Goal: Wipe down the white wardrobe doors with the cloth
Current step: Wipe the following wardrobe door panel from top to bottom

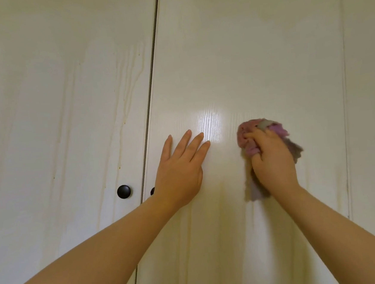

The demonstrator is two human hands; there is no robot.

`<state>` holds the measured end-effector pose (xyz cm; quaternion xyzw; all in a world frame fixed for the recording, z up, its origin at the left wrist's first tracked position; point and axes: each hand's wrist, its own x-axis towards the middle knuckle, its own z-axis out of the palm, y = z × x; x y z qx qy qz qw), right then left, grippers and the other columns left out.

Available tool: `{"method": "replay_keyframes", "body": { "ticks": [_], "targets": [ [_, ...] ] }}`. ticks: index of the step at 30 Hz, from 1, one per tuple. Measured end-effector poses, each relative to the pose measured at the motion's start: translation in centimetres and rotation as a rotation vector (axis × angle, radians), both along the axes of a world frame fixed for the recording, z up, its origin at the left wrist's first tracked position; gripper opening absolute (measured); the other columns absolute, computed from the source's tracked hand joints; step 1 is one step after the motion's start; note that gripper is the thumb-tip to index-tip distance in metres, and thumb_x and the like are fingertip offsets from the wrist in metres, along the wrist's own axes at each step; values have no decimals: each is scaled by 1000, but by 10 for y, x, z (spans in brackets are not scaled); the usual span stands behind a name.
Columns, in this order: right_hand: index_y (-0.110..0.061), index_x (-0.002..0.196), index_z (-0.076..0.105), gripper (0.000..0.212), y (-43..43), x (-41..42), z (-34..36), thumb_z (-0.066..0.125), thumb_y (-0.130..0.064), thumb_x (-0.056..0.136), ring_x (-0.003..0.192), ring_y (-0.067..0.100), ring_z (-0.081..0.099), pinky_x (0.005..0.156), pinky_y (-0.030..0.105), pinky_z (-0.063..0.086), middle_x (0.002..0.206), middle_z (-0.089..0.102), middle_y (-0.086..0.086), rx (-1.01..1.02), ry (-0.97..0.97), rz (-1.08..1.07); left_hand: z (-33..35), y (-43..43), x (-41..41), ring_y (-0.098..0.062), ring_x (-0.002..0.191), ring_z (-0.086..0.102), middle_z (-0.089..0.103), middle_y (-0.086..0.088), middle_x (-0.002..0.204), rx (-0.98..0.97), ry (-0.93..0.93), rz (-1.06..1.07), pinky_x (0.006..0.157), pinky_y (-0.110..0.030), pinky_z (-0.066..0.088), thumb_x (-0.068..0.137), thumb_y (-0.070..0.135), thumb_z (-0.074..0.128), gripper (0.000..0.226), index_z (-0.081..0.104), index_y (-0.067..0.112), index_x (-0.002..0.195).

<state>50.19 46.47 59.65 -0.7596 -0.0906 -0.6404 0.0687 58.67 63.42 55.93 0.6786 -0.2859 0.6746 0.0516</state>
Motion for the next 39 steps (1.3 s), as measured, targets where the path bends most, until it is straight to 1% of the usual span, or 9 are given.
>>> {"method": "replay_keyframes", "body": {
  "ticks": [2, 5, 10, 15, 19, 24, 29, 35, 39],
  "targets": [
    [-6, 86, 65, 30, 6, 0, -11, 45, -1, 65, 81, 29, 55, 68, 24, 29, 85, 63, 10, -79, 16, -42, 2, -7, -2, -32, 124, 53, 58, -10, 131, 5, 6, 3, 101, -59, 34, 87, 19, 34, 48, 61, 10, 125],
    [-8, 90, 68, 31, -16, -4, -36, 44, -7, 71, 94, 20, 50, 84, 23, 32, 96, 67, 6, -534, 101, -108, 1, -18, -3, -32, 122, 54, 58, -10, 131, 22, -15, -9, 100, -58, 36, 88, 21, 36, 46, 61, 12, 125],
    [-8, 89, 65, 33, -49, -24, -11, 36, -9, 75, 88, 25, 55, 70, 17, 27, 92, 63, 6, -70, 25, -150, -1, -32, -3, -32, 121, 54, 59, -11, 130, 0, -52, -21, 104, -53, 35, 86, 19, 40, 45, 61, 13, 125],
    [-7, 94, 69, 35, -52, -23, -34, 41, -12, 74, 95, 22, 54, 87, 25, 34, 102, 68, 4, -522, 164, -156, -2, -49, -6, -31, 121, 54, 59, -10, 130, -2, -146, -64, 104, -51, 27, 84, 16, 47, 43, 63, 14, 123],
    [-8, 91, 65, 32, -56, -27, -13, 39, -7, 72, 86, 26, 58, 73, 25, 37, 91, 63, 6, -4, 55, -118, -2, -61, -11, -30, 122, 54, 59, -9, 130, 5, -143, -67, 105, -51, 27, 83, 15, 49, 43, 63, 13, 124],
    [-9, 90, 69, 31, -46, -23, -38, 43, -8, 71, 92, 19, 53, 85, 27, 39, 95, 68, 3, -531, 162, -118, -2, -71, -12, -29, 125, 51, 59, -10, 131, 34, -157, -94, 106, -51, 27, 87, 16, 41, 43, 62, 9, 124],
    [-7, 99, 65, 36, -71, -30, -11, 38, -6, 75, 91, 26, 55, 73, 20, 31, 94, 62, 8, 92, 40, -114, 0, -75, -15, -30, 127, 50, 58, -10, 132, 43, -148, -61, 106, -51, 26, 83, 13, 41, 47, 60, 8, 126],
    [-6, 103, 67, 38, -75, -37, -30, 40, -8, 76, 101, 22, 54, 89, 18, 30, 108, 66, 9, -360, 151, -178, -2, -90, -19, -30, 126, 51, 57, -11, 132, 44, -150, -90, 106, -51, 26, 84, 14, 43, 46, 60, 8, 126],
    [-4, 104, 64, 31, -95, -50, -9, 44, 7, 83, 92, 26, 56, 66, 16, 25, 93, 58, 5, 150, 59, -159, 1, -107, -26, -29, 126, 51, 58, -10, 131, 25, -146, -116, 107, -51, 25, 84, 12, 45, 44, 61, 8, 125]
  ]
}}
